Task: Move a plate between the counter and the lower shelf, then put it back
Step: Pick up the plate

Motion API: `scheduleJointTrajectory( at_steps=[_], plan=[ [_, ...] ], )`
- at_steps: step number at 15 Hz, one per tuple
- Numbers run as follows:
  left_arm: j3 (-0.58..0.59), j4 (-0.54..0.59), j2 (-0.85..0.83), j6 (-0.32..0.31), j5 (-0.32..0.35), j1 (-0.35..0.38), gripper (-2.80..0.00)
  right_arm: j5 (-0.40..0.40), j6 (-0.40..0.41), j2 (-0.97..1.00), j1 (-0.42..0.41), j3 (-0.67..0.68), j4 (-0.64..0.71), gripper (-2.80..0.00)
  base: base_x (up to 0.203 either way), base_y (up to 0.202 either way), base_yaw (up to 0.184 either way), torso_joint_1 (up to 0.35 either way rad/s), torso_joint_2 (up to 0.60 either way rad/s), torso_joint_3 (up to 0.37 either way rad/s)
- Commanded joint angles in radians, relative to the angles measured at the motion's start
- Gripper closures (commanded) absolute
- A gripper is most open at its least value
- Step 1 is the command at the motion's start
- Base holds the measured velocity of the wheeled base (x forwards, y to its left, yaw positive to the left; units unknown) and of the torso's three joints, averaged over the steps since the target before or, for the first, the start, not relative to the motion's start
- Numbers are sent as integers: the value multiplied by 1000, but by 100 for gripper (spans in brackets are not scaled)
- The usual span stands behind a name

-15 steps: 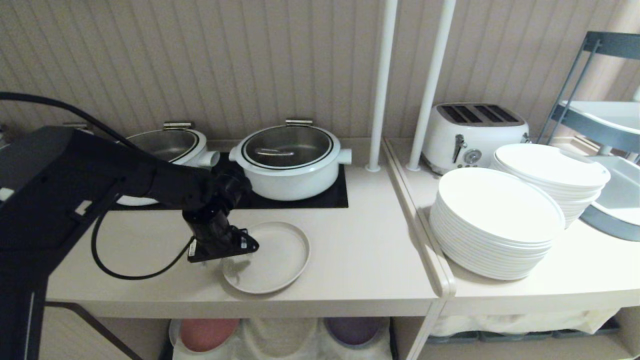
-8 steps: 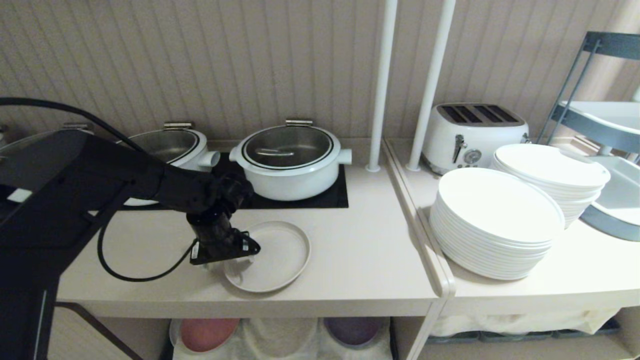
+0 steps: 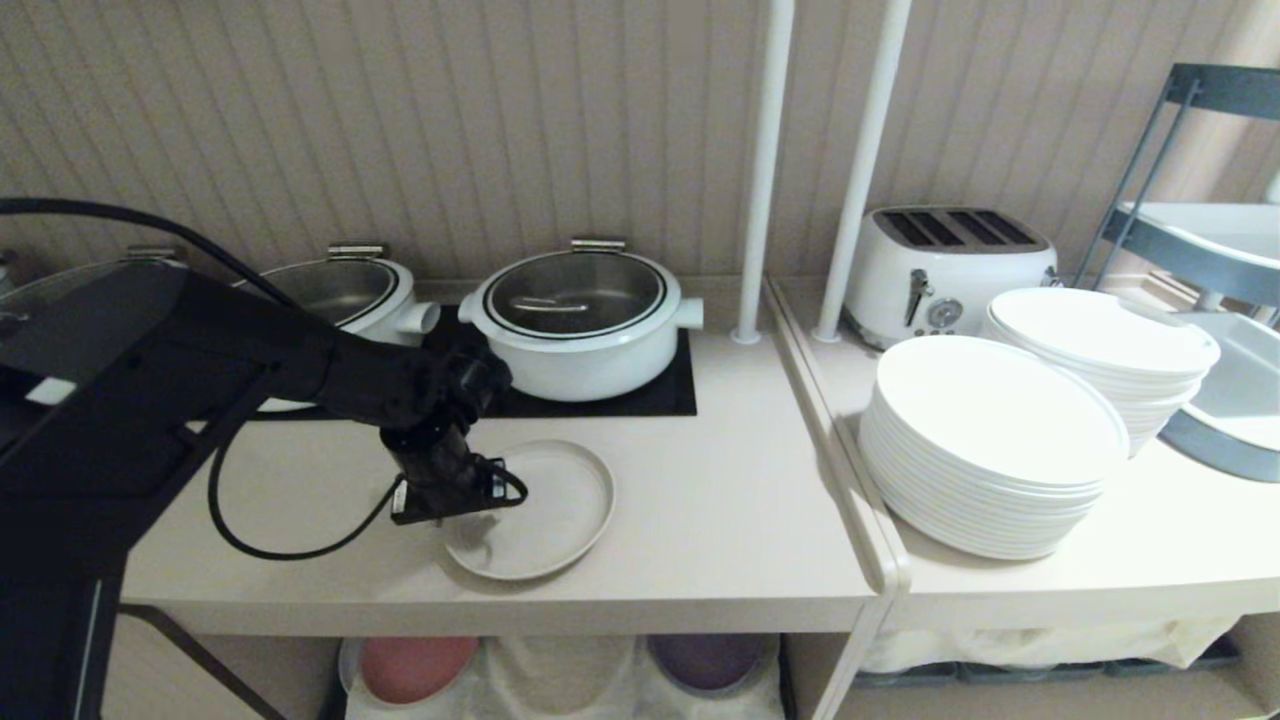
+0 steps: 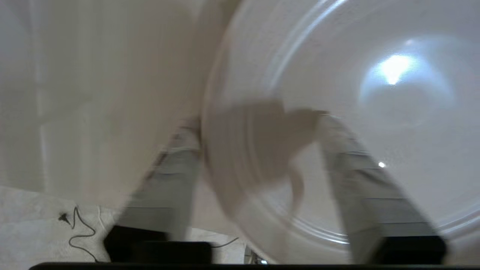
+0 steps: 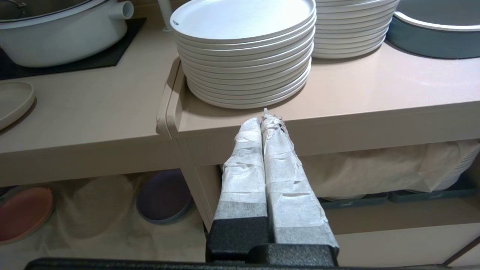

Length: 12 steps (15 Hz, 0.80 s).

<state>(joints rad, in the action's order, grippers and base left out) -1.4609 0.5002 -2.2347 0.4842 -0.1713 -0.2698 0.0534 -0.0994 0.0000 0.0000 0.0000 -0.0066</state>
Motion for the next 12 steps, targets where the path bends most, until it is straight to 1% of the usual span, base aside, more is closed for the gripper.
scheduleJointTrajectory(
  at_steps=[1,12],
  plan=[
    [1,3,-2,2,-2,0,0,0,0,0,0,0,-1,0,0,0,0,0,0,0],
    [6,8,16,2,-4,-2,0,0,0,0,0,0,-1,0,0,0,0,0,0,0]
  ],
)
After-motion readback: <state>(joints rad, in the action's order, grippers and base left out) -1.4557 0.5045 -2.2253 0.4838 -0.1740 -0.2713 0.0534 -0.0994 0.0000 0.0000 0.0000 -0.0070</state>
